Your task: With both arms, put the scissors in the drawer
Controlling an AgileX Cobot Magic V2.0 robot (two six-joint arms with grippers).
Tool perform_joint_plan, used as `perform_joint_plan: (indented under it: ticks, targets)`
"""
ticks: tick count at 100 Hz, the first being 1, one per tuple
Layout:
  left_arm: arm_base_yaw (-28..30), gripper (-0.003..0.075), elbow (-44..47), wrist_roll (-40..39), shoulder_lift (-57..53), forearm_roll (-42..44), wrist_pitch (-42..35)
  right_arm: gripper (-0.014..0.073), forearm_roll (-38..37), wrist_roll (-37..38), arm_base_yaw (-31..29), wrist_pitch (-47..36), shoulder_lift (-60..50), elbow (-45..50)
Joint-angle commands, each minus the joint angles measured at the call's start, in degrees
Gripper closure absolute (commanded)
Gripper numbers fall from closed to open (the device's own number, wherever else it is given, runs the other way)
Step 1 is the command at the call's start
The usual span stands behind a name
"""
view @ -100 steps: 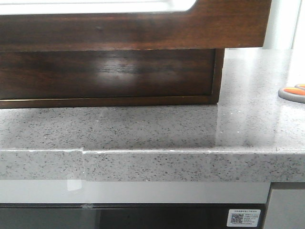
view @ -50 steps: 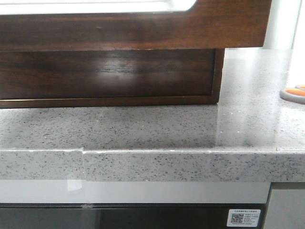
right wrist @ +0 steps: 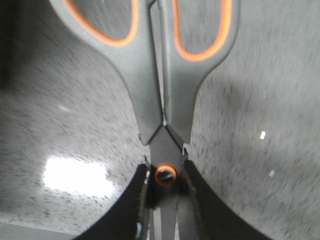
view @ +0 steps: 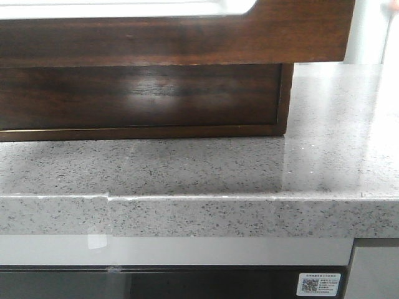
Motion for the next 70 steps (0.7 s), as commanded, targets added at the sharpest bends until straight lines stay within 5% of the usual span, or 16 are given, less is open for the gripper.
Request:
perform_joint_plan:
  ticks: [1, 39, 70]
  targets:
    - [-0.08, 0.0259, -2.11, -0.61, 0.44, -1.19, -3.60, 0.0605, 3.38, -5.15, -0.07, -2.57, -2.83, -3.73]
    - [-0.08, 0.0259, -2.11, -0.40, 0.44, -1.19, -3.60, 0.0605, 32.12, -40.49, 4.53, -7.49, -4.52, -7.46]
    - [-0.08, 0.0259, -2.11, -0.40, 0.44, -1.19, -3.71, 0.0605, 38.18, -58.09, 17.07, -13.95, -1.84, -7.46]
